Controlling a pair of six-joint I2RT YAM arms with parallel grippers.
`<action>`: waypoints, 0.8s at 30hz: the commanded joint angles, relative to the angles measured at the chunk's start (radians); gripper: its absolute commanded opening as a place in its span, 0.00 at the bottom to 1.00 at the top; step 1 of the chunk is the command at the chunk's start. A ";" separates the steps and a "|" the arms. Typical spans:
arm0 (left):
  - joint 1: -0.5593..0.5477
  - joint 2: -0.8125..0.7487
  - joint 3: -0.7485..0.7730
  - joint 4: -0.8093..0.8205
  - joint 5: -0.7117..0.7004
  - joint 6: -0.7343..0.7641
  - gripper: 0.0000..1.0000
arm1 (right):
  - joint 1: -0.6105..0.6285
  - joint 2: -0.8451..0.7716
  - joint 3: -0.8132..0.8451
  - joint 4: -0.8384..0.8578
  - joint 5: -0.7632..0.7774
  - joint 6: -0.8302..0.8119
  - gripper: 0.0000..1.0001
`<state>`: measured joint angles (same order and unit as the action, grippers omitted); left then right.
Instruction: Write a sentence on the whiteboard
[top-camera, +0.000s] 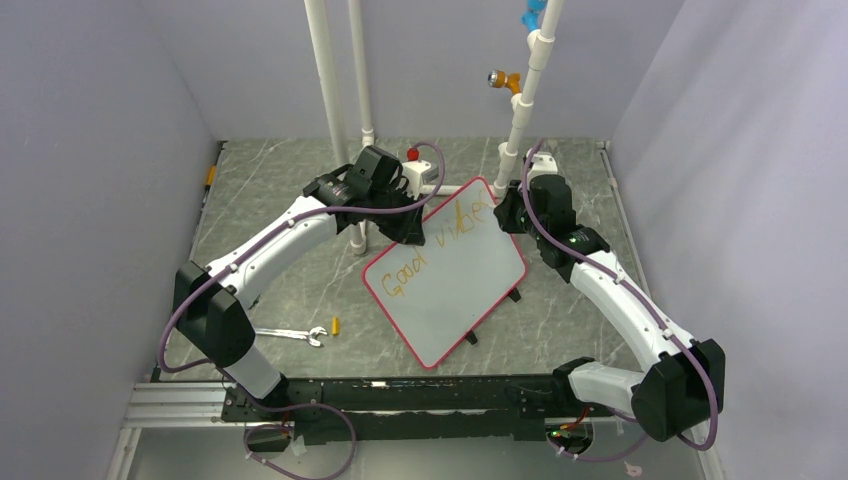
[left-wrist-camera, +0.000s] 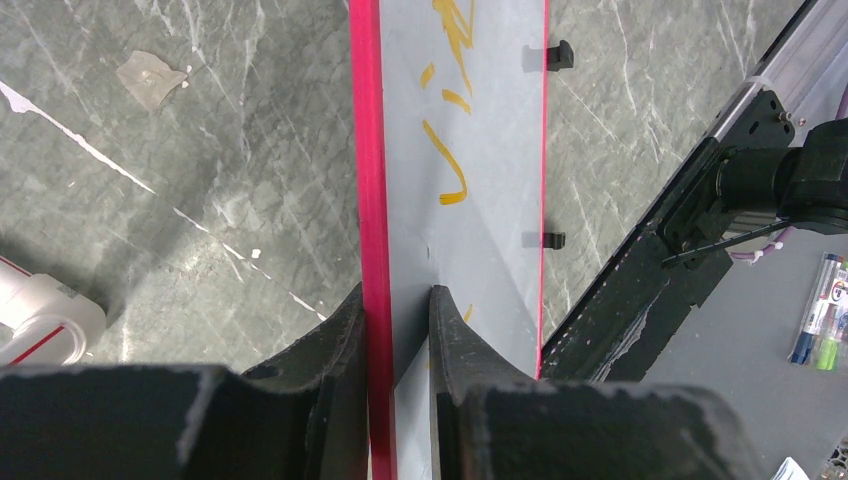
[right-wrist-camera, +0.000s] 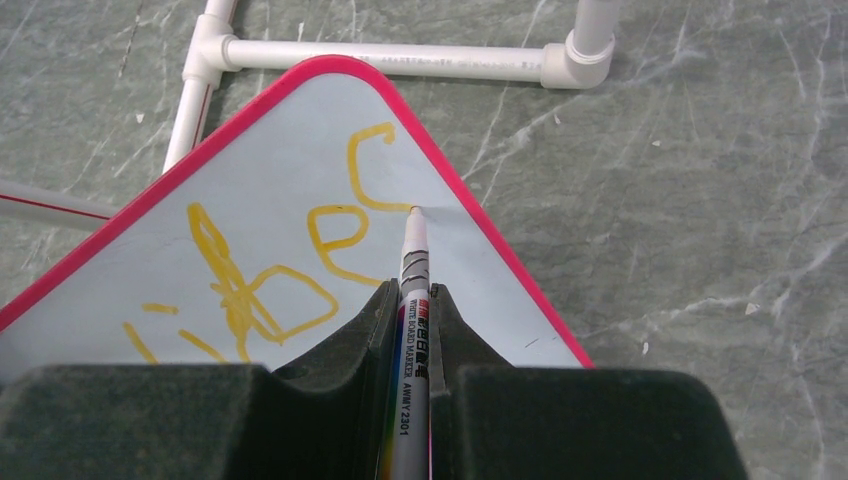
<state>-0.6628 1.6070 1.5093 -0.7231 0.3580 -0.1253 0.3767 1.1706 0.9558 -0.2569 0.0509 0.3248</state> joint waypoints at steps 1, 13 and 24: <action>-0.018 -0.019 -0.009 -0.004 -0.079 0.107 0.00 | 0.007 0.005 -0.010 -0.026 0.025 0.008 0.00; -0.018 -0.021 -0.011 -0.004 -0.080 0.106 0.00 | 0.007 -0.011 -0.057 -0.021 -0.013 0.023 0.00; -0.018 -0.022 -0.010 -0.005 -0.083 0.106 0.00 | 0.008 -0.020 -0.054 0.011 -0.115 0.046 0.00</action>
<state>-0.6624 1.6070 1.5089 -0.7303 0.3527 -0.1272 0.3744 1.1538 0.9138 -0.2611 0.0376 0.3389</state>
